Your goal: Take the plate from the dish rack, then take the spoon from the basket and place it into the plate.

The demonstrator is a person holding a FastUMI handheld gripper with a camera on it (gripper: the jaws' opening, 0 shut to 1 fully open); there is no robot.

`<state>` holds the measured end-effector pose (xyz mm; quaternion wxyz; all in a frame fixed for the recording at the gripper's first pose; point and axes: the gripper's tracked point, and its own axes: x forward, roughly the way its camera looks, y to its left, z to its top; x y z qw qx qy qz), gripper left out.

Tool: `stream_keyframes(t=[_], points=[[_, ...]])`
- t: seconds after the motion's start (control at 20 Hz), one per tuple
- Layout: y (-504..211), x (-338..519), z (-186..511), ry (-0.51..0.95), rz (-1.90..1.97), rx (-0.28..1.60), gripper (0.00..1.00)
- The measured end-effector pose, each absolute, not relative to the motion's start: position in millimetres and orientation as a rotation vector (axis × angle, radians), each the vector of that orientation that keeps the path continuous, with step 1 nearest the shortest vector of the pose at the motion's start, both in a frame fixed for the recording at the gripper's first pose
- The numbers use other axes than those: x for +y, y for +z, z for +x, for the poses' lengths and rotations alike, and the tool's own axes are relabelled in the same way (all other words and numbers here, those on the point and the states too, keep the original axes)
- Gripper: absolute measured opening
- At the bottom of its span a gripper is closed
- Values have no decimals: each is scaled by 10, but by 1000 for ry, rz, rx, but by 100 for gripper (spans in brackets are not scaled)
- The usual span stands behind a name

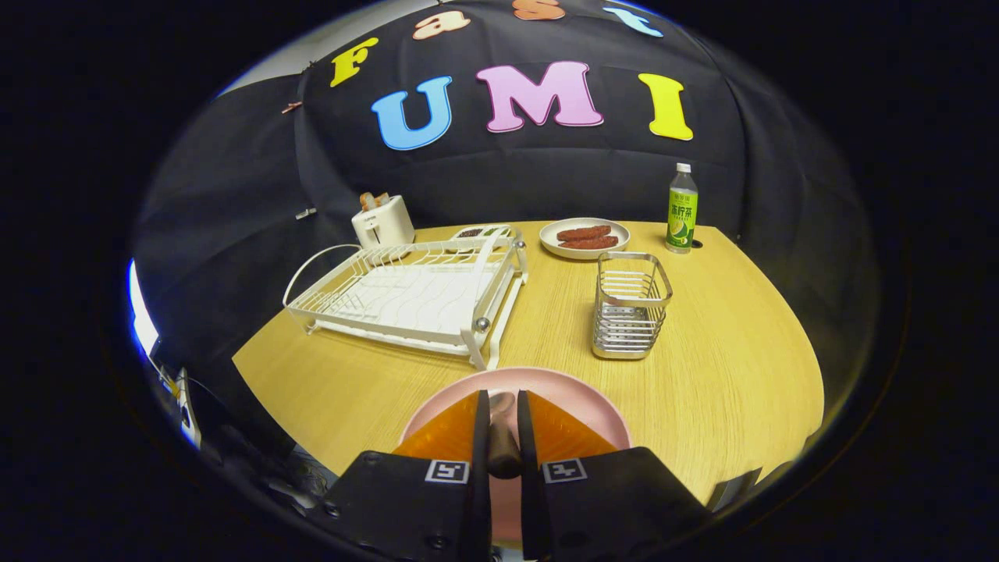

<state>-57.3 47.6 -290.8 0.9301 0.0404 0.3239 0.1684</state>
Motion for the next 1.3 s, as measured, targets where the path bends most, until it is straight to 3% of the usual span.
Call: stream_keyframes(t=[0.2,0.3,0.4,0.55,0.95,1.3], points=[[-2830,472,-510,345,113,666,23],[-2756,478,-450,353,130,656,35],[-2697,440,-412,356,128,661,69],[-2423,381,-297,353,152,617,100],[-1166,-488,117,214,91,359,98],[-508,-1502,74,99,58,279,98]])
